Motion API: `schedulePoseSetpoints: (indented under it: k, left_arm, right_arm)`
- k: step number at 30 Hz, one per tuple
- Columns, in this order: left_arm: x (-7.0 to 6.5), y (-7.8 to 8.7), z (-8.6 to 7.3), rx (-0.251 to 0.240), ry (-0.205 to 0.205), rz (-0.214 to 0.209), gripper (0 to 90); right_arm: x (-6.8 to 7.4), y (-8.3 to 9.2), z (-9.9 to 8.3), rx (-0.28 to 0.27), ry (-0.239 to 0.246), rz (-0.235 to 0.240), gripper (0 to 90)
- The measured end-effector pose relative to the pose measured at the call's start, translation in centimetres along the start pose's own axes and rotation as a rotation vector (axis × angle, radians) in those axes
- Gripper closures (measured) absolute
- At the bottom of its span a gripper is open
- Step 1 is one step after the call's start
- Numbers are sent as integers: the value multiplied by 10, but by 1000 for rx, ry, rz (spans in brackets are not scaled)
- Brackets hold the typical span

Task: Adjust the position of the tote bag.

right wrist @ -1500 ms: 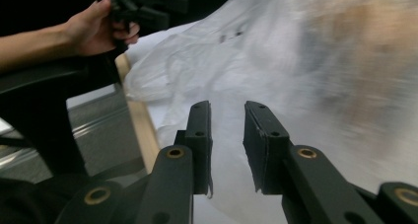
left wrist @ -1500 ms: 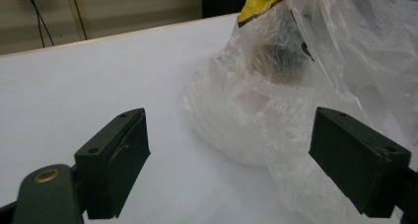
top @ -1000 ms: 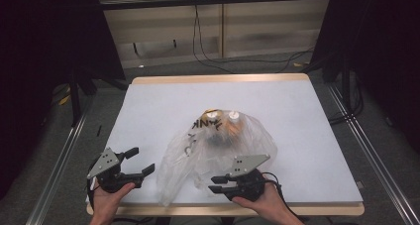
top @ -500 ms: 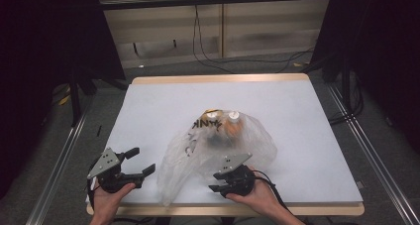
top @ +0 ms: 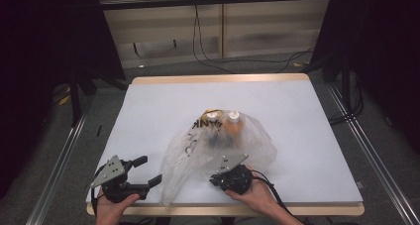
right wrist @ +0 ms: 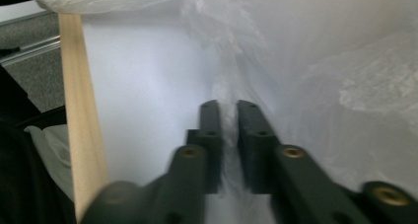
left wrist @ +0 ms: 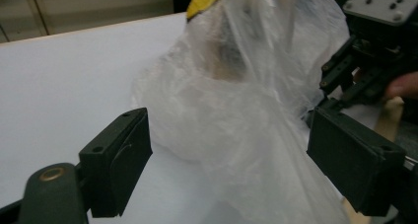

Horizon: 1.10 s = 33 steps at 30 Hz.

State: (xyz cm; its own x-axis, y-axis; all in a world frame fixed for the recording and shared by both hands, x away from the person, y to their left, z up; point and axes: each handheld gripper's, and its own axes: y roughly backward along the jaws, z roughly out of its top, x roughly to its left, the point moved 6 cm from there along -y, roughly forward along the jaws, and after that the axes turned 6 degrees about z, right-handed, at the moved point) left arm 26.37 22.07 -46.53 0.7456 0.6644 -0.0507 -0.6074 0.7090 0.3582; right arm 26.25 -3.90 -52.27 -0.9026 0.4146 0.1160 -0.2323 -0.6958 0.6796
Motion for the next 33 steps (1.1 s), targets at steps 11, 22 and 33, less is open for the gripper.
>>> schedulePoseSetpoints:
  k: [11,22,33]
  left_arm:
    - [-24,-3,-9,89,-52,-138,454]
    - [-26,-18,-16,181,-100,-137,563]
    - [-20,-14,-15,177,-39,-150,898]
  right_arm:
    - [-2,0,0,-6,-19,41,900]
    - [-3,6,3,-49,-30,66,900]
    - [-1,19,10,-101,-26,87,900]
